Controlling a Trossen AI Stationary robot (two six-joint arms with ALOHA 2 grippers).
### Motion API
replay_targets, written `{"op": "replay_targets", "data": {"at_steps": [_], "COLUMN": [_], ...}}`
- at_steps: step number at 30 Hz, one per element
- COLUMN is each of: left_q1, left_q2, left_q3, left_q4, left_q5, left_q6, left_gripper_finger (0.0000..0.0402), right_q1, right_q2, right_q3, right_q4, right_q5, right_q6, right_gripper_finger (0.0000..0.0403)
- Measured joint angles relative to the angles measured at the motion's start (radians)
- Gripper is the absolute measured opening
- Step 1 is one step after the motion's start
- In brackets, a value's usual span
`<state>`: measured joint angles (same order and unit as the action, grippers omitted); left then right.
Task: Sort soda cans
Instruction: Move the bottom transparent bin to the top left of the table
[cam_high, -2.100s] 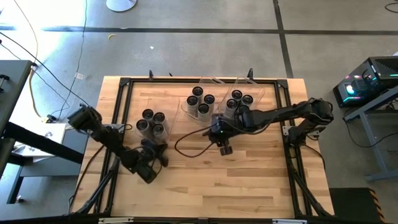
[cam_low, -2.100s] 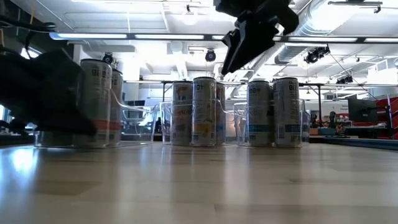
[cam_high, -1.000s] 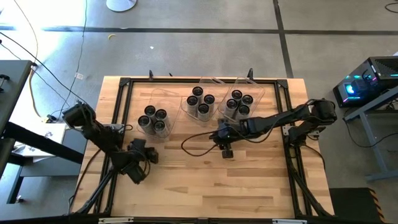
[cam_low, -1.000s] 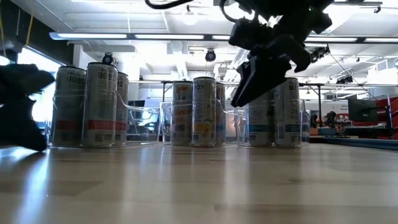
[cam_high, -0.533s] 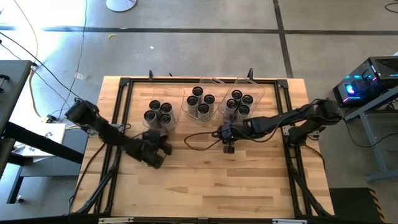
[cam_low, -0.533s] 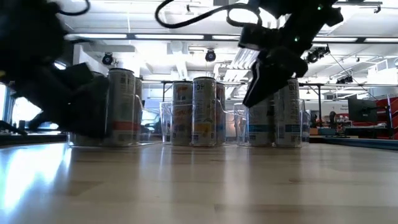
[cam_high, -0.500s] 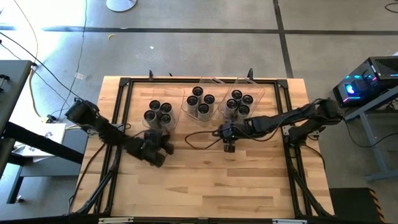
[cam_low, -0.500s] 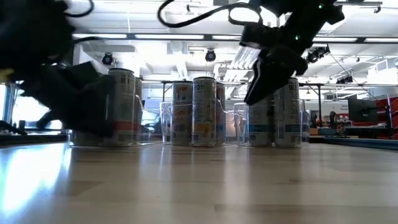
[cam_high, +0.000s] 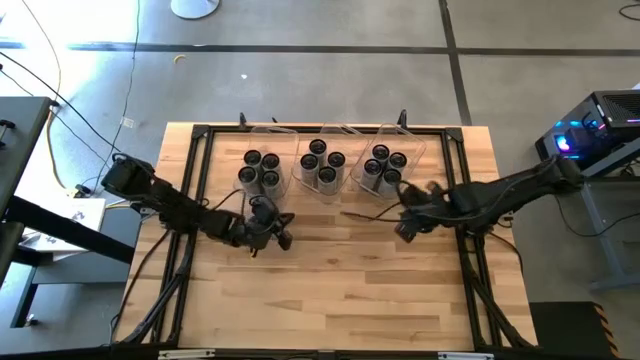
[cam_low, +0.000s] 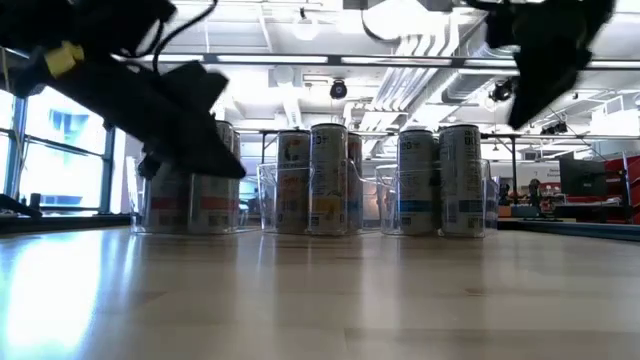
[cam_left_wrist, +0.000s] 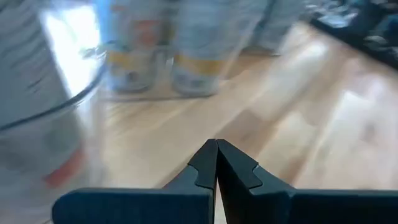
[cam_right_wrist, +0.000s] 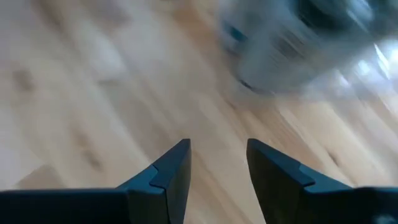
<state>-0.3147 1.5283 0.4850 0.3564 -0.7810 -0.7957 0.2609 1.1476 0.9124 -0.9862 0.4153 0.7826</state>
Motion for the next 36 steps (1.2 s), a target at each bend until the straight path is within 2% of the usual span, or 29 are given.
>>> {"op": "replay_targets", "data": {"at_steps": [4,7,9,11,15,19,22,31,36], "left_q1": [-0.039,-0.077,-0.105,-0.127,-0.162,-0.196,-0.207,-0.213,-0.213], "left_q2": [-0.047,-0.093,-0.125,-0.158,-0.208,-0.214,-0.200,-0.171,-0.167], "left_q3": [0.001,0.001,0.001,0.001,0.001,0.001,0.000,0.000,0.000], "left_q4": [0.003,-0.010,-0.047,-0.135,-0.421,-0.692,-0.788,-0.800,-0.788], "left_q5": [0.015,0.039,0.107,0.191,0.278,0.279,0.261,0.218,0.195], "left_q6": [0.041,0.070,0.106,0.090,-0.098,-0.297,-0.390,-0.424,-0.423], "left_gripper_finger": [0.0000,0.0000,0.0000,0.0000,0.0000,0.0000,0.0000,0.0000,0.0000], "right_q1": [0.015,-0.013,-0.043,-0.085,-0.182,-0.292,-0.378,-0.608,-0.705], "right_q2": [-0.055,-0.078,-0.076,-0.075,-0.074,-0.074,-0.074,-0.074,-0.072], "right_q3": [-0.104,-0.227,-0.290,-0.337,-0.397,-0.427,-0.450,-0.471,-0.472], "right_q4": [-0.068,-0.008,0.022,0.031,0.045,0.177,0.308,0.514,0.637], "right_q5": [0.047,0.055,0.054,0.057,0.132,0.171,0.177,0.171,0.097], "right_q6": [0.231,0.284,0.299,0.317,0.318,0.121,-0.074,-0.535,-0.746], "right_gripper_finger": [0.0150,0.0141,0.0131,0.0120,0.0093,0.0072,0.0059,0.0028,0.0023]}}
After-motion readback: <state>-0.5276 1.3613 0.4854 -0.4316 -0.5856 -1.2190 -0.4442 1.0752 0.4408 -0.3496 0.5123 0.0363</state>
